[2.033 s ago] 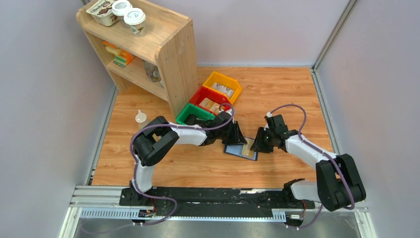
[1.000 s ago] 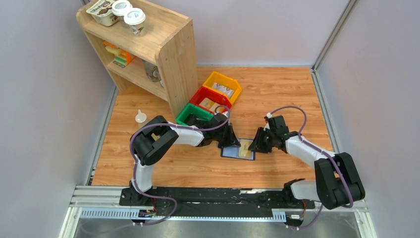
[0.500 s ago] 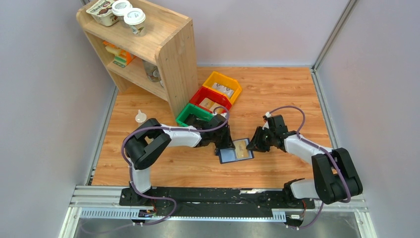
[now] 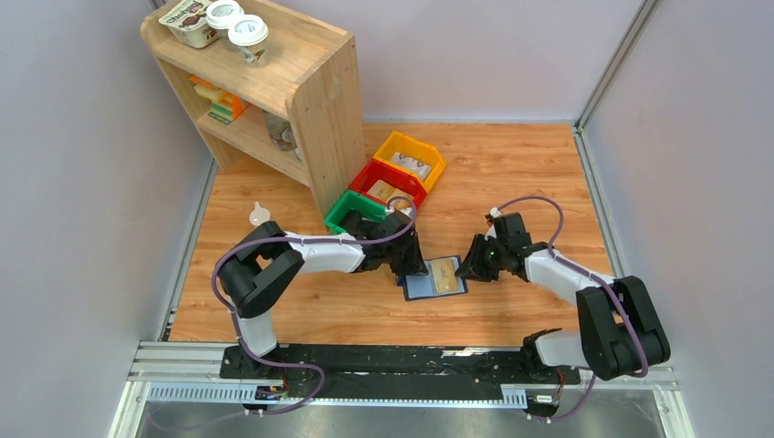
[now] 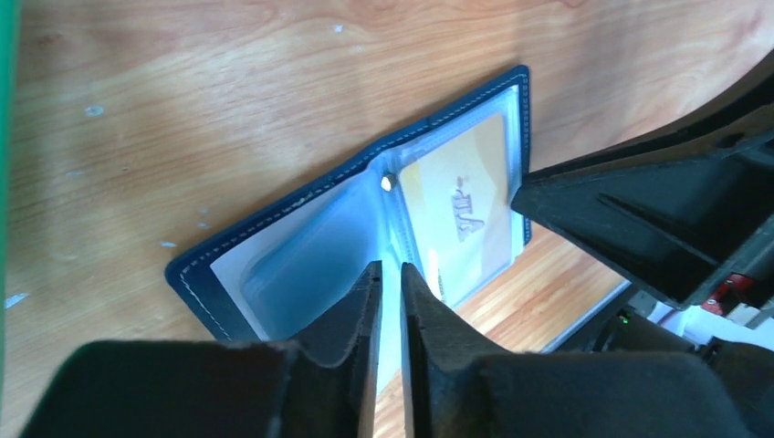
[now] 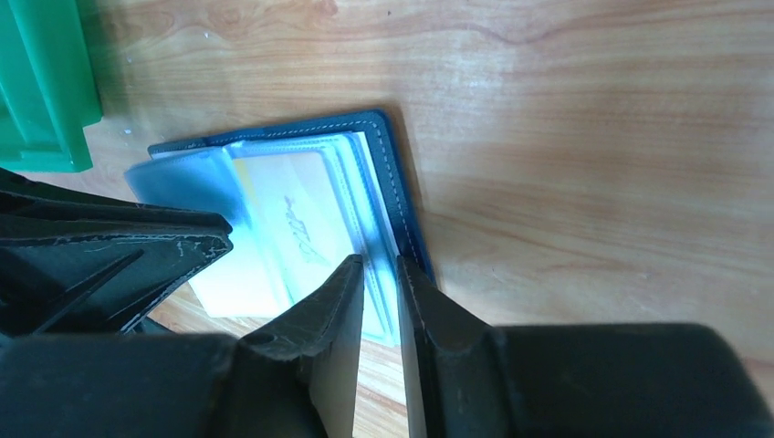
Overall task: Take the credit cards out of the card holder
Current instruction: Remove the credit card from the card holder.
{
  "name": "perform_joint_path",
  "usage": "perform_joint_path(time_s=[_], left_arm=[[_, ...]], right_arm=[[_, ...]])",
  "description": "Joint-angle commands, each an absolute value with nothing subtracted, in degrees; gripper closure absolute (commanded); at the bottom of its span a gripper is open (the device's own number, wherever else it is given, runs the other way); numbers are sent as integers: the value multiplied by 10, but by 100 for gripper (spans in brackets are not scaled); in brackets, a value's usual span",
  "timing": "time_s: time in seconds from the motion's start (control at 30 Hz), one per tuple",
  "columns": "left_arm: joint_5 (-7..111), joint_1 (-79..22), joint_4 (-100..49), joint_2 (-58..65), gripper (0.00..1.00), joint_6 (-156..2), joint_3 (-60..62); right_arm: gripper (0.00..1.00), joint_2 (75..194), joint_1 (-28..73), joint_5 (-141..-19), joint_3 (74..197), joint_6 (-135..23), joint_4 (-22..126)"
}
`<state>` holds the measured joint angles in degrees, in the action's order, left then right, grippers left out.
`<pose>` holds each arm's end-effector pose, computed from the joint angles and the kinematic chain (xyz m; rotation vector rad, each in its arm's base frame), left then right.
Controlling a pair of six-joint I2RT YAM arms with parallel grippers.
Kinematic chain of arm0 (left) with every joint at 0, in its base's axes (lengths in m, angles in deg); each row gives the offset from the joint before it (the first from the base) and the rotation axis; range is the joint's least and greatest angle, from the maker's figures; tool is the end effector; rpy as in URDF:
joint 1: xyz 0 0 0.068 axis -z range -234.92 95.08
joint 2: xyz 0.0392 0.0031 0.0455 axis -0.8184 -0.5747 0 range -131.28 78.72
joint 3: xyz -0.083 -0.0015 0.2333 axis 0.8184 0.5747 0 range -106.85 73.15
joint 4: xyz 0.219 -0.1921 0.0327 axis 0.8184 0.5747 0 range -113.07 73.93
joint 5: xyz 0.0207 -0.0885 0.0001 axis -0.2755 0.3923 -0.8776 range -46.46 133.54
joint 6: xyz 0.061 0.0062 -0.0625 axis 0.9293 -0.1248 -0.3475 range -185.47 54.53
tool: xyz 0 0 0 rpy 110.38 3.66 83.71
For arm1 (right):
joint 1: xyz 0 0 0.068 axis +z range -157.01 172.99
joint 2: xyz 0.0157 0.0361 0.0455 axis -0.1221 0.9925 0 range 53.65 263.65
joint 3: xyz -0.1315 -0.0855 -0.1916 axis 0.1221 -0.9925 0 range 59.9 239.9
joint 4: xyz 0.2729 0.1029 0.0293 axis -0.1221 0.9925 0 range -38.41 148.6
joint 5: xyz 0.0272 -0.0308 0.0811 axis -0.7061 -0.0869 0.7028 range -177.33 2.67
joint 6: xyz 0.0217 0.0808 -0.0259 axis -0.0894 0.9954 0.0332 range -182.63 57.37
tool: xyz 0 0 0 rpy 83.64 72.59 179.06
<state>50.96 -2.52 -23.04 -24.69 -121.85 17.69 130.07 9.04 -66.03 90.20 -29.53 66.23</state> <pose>0.2406 -0.3289 0.0661 -0.0259 2.6634 -0.9319 0.2535 0.1023 0.0578 0.2721 2.7198 0.7630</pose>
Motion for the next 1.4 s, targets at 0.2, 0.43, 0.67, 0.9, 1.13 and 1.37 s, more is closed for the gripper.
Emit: perform_joint_path(time_s=[0.2,0.43,0.67,0.9,1.13,1.37], left_arm=[[572,-23,-303,-230,66,-1250,161],[573,-22,-297,-244,66,-1257,160],[558,-22,-283,-251,62,-1265,165],[570,-27,-310,-278,61,-1289,176],[551,-32,-298,-287,57,-1302,187],[568,-32,-365,-274,73,-1302,199]], right_arm=[[74,1222,91,-662,922,-309,691],[85,1258,90,-649,927,-309,656],[92,1308,89,-624,913,-305,622],[93,1335,90,-633,894,-299,627],[93,1336,89,-637,890,-300,632],[93,1338,89,-639,891,-301,634]])
